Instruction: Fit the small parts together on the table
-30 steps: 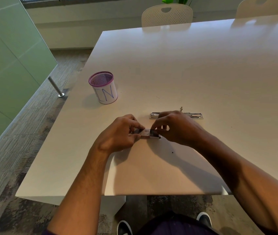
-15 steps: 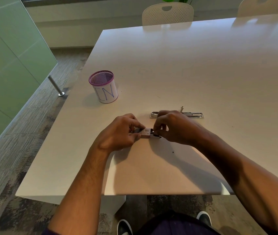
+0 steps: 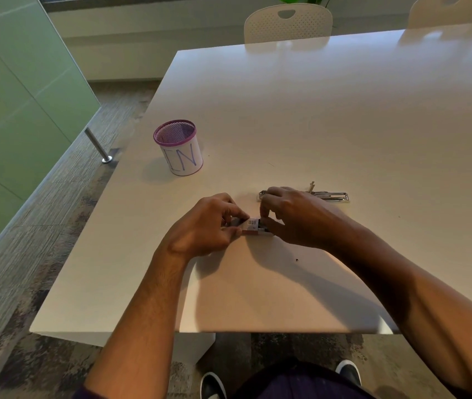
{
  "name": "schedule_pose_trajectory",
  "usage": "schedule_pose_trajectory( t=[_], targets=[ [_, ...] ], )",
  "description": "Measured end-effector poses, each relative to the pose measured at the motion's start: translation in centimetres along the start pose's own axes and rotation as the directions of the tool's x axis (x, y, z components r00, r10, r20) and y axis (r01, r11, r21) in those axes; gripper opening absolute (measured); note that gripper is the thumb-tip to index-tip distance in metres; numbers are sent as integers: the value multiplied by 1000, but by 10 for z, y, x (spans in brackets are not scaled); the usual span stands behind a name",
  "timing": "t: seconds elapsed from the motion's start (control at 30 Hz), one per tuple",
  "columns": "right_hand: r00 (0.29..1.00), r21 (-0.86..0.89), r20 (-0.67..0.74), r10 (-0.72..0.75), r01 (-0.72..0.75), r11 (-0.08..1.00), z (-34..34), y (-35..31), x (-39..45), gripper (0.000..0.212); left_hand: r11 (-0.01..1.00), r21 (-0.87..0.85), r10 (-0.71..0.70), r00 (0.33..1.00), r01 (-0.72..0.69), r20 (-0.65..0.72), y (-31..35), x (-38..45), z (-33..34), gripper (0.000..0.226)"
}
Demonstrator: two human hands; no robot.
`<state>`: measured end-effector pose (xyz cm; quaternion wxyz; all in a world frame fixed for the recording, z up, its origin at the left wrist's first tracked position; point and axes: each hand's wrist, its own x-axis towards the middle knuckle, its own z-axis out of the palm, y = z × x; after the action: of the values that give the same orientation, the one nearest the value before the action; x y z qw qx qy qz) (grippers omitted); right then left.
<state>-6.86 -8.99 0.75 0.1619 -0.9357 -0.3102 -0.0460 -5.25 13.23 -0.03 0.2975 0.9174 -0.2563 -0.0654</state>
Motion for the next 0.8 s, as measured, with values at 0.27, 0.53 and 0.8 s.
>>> schedule_pose_trajectory(
  t=[0.27, 0.53, 0.8],
  targets=[
    [984, 170, -89, 151, -135, 976, -6, 8, -10, 21, 1000, 21, 11, 1000, -11, -16, 3, 1, 2, 31],
    [949, 266, -3, 315, -303, 915, -8, 15, -23, 16, 999, 38, 39, 999, -38, -18, 5, 1, 2, 32],
    [954, 282, 47, 295, -296, 913, -3, 9, -25, 21, 997, 64, 47, 998, -44, -41, 6, 1, 3, 31]
  ],
)
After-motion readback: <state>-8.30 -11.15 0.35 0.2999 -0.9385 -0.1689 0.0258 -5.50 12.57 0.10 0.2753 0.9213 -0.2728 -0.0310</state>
